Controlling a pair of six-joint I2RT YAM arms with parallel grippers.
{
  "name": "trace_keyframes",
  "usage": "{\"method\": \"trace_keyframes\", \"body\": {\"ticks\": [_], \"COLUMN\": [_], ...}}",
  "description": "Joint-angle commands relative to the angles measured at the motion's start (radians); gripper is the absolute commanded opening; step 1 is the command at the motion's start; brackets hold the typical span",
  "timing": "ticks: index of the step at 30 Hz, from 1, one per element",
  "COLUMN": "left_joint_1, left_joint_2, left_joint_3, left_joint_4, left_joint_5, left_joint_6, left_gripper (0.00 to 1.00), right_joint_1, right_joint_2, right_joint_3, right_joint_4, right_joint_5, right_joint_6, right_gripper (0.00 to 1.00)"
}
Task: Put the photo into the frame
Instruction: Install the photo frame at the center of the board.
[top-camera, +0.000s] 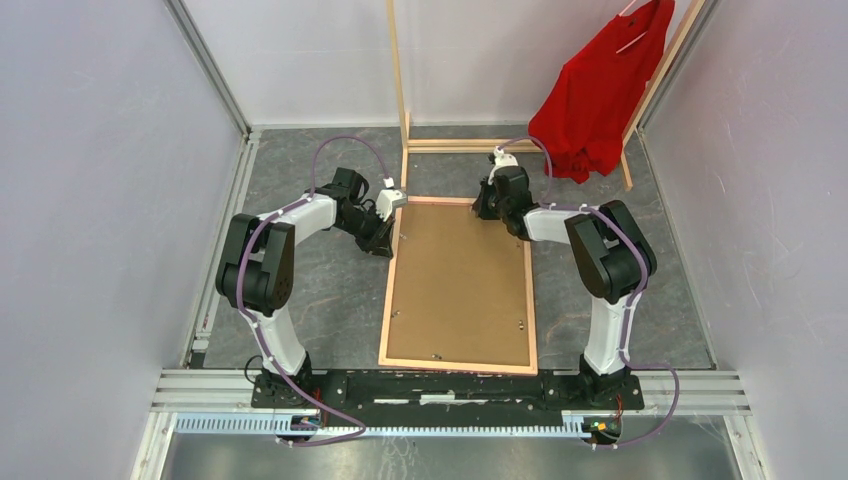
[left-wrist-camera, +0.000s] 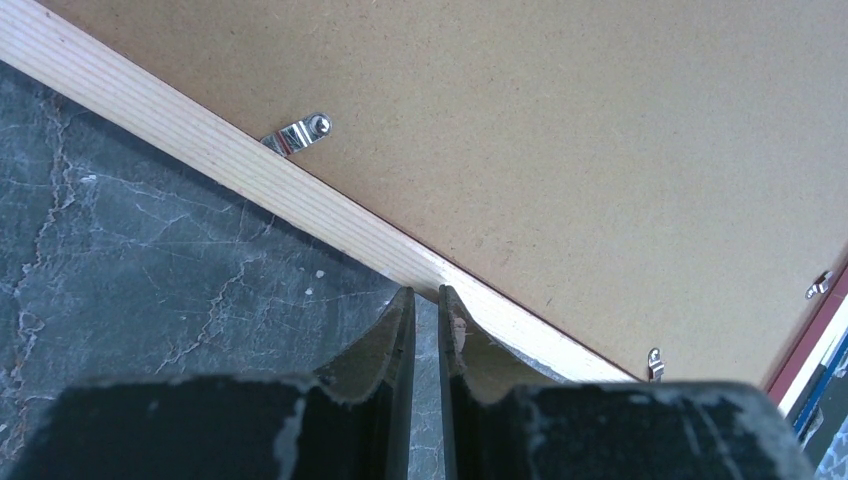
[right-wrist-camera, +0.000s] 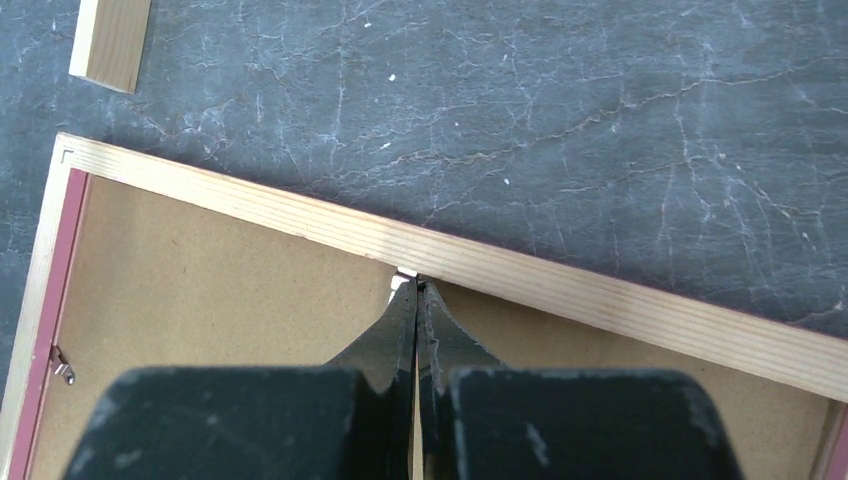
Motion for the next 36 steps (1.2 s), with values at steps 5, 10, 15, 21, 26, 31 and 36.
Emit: {"method": "trace_keyframes", "body": {"ticks": [5, 10, 15, 21, 26, 31, 36], "left_joint_1": [-0.01, -0.01, -0.01, -0.011, -0.011, -0.011, -0.011], "left_joint_2": [-0.008, -0.01, -0.014, -0.013, -0.02, -0.055, -0.115], "left_joint_3": [-0.014, -0.012, -0.017, -0.022, -0.026, -0.039, -0.074], "left_joint_4": [0.007, 0.006, 0.007, 0.007, 0.007, -0.007, -0.03], "left_joint_5": [-0.032, -0.027, -0.027, -0.029, -0.041, -0.086, -0.149], "left_joint_6": [0.03, 0.026, 0.028, 0.035, 0.037, 0.058, 0.096], "left_gripper": [0.19, 0.19, 0.19, 0.19, 0.2, 0.21, 0.24], "right_joint_1": [-0.003, -0.002, -0.002, -0.001, 0.0, -0.002, -0.006], "right_joint_2": [-0.092, -0.066, -0.015, 0.016, -0.03, -0.2, -0.42], "right_joint_3": [-0.083, -0.077, -0.04, 0.006, -0.016, -0.141, -0.298], "right_joint_4": [0.04, 0.042, 0.046, 0.035, 0.016, 0.012, -0.028], "right_joint_5": [0.053, 0.027, -0.026, -0.047, -0.011, 0.08, 0.196], "right_joint_6": [-0.009, 0.001, 0.02, 0.028, 0.015, 0.003, -0.008], "right_gripper": [0.0, 0.0, 0.0, 0.0, 0.0, 0.0, 0.25]}}
